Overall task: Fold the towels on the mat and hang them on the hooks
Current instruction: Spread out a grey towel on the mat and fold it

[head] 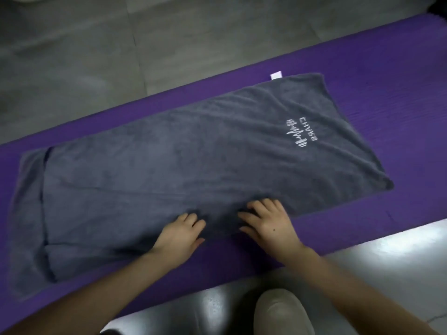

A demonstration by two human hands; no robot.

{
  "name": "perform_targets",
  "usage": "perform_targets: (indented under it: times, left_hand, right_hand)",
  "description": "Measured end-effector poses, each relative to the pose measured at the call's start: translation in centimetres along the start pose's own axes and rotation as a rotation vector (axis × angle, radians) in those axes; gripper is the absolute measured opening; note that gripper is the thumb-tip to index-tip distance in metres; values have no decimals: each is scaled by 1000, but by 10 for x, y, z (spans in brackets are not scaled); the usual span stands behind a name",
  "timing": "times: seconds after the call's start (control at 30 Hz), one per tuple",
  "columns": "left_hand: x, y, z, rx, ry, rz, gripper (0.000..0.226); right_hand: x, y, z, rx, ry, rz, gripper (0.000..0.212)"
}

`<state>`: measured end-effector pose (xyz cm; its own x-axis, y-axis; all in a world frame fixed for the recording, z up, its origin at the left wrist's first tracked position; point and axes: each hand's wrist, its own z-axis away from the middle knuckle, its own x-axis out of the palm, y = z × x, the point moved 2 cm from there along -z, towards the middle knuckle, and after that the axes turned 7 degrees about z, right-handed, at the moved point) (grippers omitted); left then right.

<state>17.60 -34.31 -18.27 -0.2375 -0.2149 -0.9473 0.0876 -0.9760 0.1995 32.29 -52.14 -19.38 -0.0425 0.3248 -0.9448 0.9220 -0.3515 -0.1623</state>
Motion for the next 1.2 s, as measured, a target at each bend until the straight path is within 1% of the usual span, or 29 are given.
perform_targets:
  times: [0.1,0.2,0.27,0.4,0.47,0.57,0.63,0.7,0.73,0.77,0.8,0.87,0.9,0.93,1.0,1.07,1.13,1.2]
  left_hand:
    - [-13,-26,29,101,-78,-93,38]
    - [-43,-58,62,177,-171,-208,37]
    - [-62,-82,86,197,-196,-230,37]
    - [-86,-125,137,166,-210,-237,38]
    - [-89,-142,162,107,-194,-228,38]
    - [-75,-164,193,-73,-104,-193,37]
    - [-51,-175,212,-266,-32,-131,33]
    - [-25,-183,230,-506,30,-23,24]
    - [-13,-185,239,-598,54,26,22]
    - [-1,-186,247,-653,62,57,24]
    - [8,-188,254,-674,57,65,29]
    - [20,-190,265,-667,48,51,42]
    - [24,-192,270,-651,61,56,46]
    - [27,-195,274,-626,89,68,48]
    - [29,-199,279,-602,123,129,37]
    - [30,-206,284,-568,130,174,26]
    - [27,-211,290,-556,63,254,18]
    - [23,-212,298,-538,-62,289,12]
  right_hand:
    - [20,-47,-28,-102,-34,-46,25]
    - [34,-85,-51,-161,-151,-91,28]
    - [38,-106,-61,-186,-218,-120,29]
    - [40,-148,-70,-254,-292,-106,31]
    - [43,-165,-75,-279,-314,-72,32]
    - [50,-184,-78,-330,-323,-20,35]
    - [56,-190,-78,-374,-344,22,37]
    - [62,-191,-79,-410,-352,72,35]
    - [64,-191,-79,-416,-343,83,33]
    - [66,-190,-80,-416,-339,95,31]
    - [68,-188,-81,-419,-313,99,27]
    - [71,-188,-81,-422,-244,100,12]
    - [73,-189,-82,-412,-231,90,11]
    - [75,-190,-83,-408,-219,82,16]
    - [78,-192,-85,-387,-235,60,22]
    - [76,-192,-83,-339,-305,-66,28]
    - [70,-193,-80,-313,-377,-196,31]
    - [63,-201,-78,-379,-488,-223,31]
